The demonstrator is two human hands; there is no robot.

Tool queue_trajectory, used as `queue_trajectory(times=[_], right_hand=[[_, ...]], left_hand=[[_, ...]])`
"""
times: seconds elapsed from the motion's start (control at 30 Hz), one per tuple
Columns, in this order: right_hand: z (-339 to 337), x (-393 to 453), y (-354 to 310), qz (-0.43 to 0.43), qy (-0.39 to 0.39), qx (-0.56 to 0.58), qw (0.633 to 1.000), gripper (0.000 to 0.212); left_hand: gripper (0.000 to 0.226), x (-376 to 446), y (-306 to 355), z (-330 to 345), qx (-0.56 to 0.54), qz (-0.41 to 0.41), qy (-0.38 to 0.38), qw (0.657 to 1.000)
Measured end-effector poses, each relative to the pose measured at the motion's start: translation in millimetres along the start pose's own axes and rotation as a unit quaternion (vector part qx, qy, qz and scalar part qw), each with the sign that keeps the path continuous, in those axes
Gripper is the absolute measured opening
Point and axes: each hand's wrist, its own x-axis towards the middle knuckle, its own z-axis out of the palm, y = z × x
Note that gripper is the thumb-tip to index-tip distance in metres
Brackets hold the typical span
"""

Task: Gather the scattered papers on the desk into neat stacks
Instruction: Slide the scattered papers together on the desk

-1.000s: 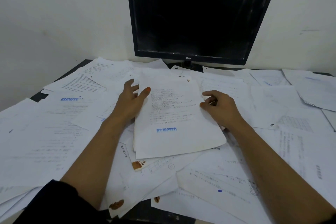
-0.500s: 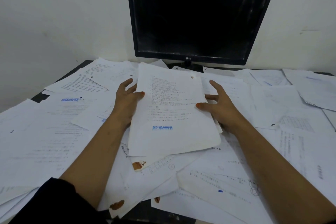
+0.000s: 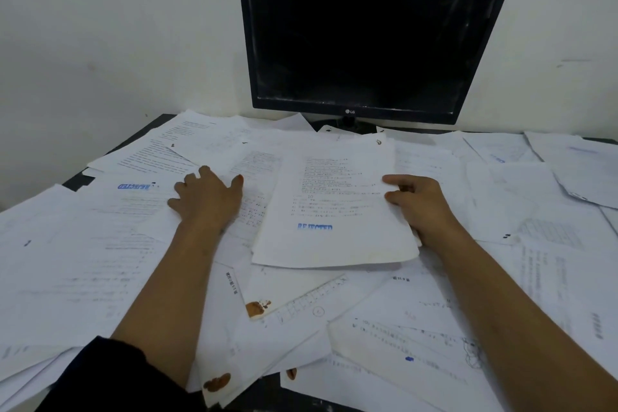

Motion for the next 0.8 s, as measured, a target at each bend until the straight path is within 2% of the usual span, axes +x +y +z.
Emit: queue_trajectory(times=[0.13, 0.2, 0.27, 0.33, 0.37, 0.53, 0.6, 0.7, 0.8], right_hand=[[-0.4, -1.5, -1.4, -0.005, 0.006, 0.001, 1.000, 0.035], [-0.1, -1.9, -1.4, -0.003, 0.007, 0.003, 1.000, 0.034], [-0.7, -1.6, -1.6, 0.000, 0.010, 0.010, 1.000, 0.034], [-2.0, -1.1, -2.3, 0.004, 0.012, 0.015, 1.000, 0.033], [-2.7, -0.5, -2.4, 0.006, 0.012, 0.018, 1.000, 0.033], [-1.7, -2.5, -2.6, -0.001, -0.008, 0.006, 1.000, 0.031], [0.0, -5.2, -4.1, -0.016, -0.019, -0.026, 0.999, 0.032], [2.7, -7.8, -5.4, -0.039, -0.035, -0.056, 0.997, 0.031], [4.0, -10.2, -7.6, -0.046, -0.050, -0.058, 0.996, 0.032]], left_hand=[[0.077, 1.3, -5.7, -8.8, 0.057, -0.044, -0.019, 0.997], [0.073, 1.1, -6.3, -9.6, 0.049, -0.044, -0.008, 0.998], [0.058, 0.7, -4.7, -10.3, -0.006, -0.028, 0.008, 1.000], [0.034, -1.8, -3.0, -11.3, -0.110, 0.019, 0.006, 0.994], [0.036, -4.0, -2.0, -12.1, -0.151, 0.044, -0.004, 0.988], [0.040, -16.2, 8.3, -14.7, -0.216, 0.116, -0.100, 0.964], [0.048, -20.2, 14.5, -14.1, -0.241, 0.114, -0.129, 0.955], [0.036, -26.6, 22.1, -14.6, -0.303, 0.091, -0.193, 0.929], [0.040, -29.6, 22.3, -12.0, -0.325, 0.097, -0.261, 0.904]])
